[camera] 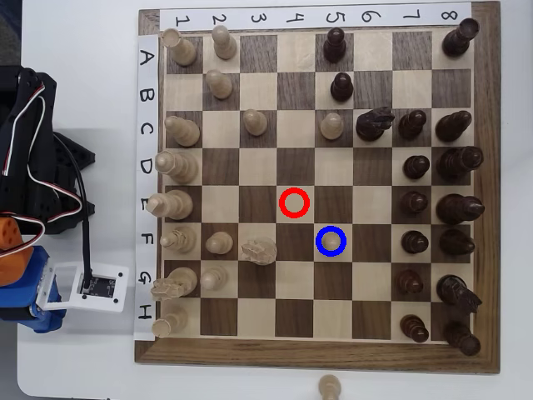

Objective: Move the piece to destination

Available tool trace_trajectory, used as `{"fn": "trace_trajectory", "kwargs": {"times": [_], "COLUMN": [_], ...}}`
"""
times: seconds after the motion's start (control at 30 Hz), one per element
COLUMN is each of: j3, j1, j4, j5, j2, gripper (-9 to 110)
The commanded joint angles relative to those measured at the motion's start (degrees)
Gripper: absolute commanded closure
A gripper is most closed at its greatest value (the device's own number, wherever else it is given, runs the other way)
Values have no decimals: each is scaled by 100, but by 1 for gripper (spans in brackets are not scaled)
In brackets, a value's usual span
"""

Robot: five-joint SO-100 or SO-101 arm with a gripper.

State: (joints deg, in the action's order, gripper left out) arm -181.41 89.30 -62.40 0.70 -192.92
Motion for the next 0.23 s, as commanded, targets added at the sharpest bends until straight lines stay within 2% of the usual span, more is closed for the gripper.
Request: {"fn": "trace_trajectory", "kwargs": {"times": [0.0, 0.2], "j3": [246, 246], "j1": [123, 123], "j4": [-79, -79], "j5": [123, 123], "j2": [-334, -334], "gripper": [101, 101]}}
